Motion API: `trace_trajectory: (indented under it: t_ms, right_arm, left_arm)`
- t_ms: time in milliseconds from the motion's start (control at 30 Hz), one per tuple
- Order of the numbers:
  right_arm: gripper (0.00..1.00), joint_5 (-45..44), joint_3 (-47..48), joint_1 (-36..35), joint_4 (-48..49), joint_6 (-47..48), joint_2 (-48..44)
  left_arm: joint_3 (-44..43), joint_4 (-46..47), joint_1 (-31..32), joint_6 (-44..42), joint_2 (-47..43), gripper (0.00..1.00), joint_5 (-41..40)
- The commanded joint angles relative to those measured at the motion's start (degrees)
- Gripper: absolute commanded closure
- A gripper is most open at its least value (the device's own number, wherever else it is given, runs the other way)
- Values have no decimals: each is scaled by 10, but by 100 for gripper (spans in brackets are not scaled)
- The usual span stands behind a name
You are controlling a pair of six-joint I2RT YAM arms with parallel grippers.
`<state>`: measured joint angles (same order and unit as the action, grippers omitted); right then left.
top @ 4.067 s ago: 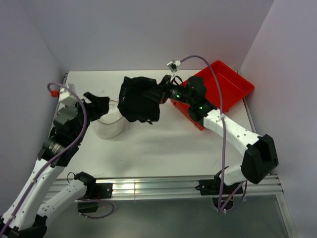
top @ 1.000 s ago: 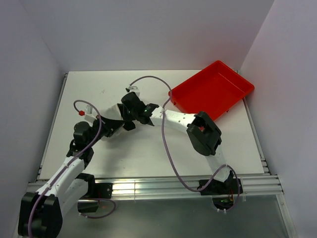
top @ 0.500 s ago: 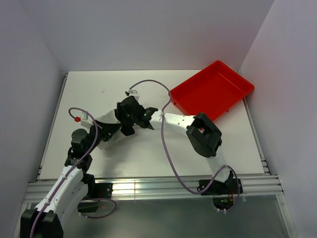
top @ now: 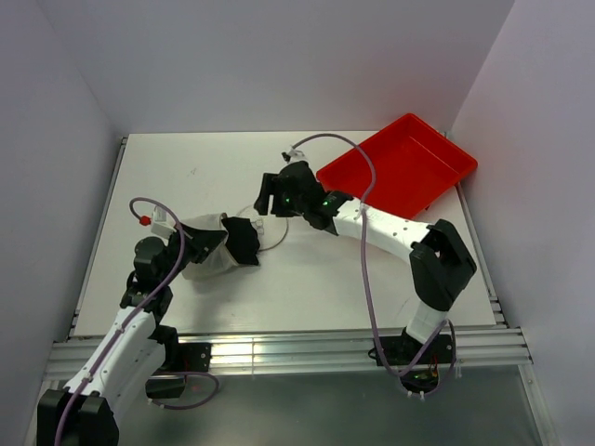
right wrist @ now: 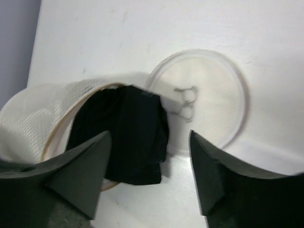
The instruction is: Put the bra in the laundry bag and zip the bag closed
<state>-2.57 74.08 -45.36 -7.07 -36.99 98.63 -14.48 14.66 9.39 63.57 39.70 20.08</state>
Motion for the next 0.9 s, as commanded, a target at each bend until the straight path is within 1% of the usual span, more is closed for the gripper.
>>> trace_trajectory:
  t_ms: [0, 33, 67, 167, 300, 467, 600, 633, 700, 733, 800, 867]
  right_arm:
    - [29, -55, -18, 22, -9, 23, -3]
    - [36, -71, -18, 26, -32, 27, 12]
    - [41, -99, -19, 30, -40, 29, 20]
    - [47, -106, -40, 35, -37, 28, 45]
    - [47, -89, -36, 37, -26, 22, 89]
    - [43, -59, -28, 40, -2, 10, 132]
    - [45, -58, -15, 39, 4, -1, 168]
    - [54, -58, -12, 39, 7, -3, 172]
    - [70, -60, -2, 40, 8, -9, 187]
    - [83, -55, 4, 41, 9, -11, 191]
    - [100, -63, -2, 42, 16, -18, 185]
    - [100, -89, -31, 42, 59, -19, 156]
  left_arm:
    - [-18, 14, -2, -20, 5, 100, 0]
    - [-19, 14, -2, -21, 8, 100, 1]
    - [-20, 15, -2, -21, 9, 100, 2]
    - [-20, 21, -2, -24, 17, 100, 9]
    - [-17, 34, -2, -22, 30, 100, 18]
    - [-17, 27, -2, -30, 25, 100, 18]
    - [-13, 30, -2, -28, 25, 100, 21]
    - [-13, 31, -2, -29, 27, 100, 22]
    - [-14, 30, -2, -30, 30, 100, 22]
    - [-16, 31, -2, -31, 31, 100, 23]
    - [-19, 31, -2, -33, 35, 100, 23]
    - [-23, 27, -2, -37, 33, 100, 20]
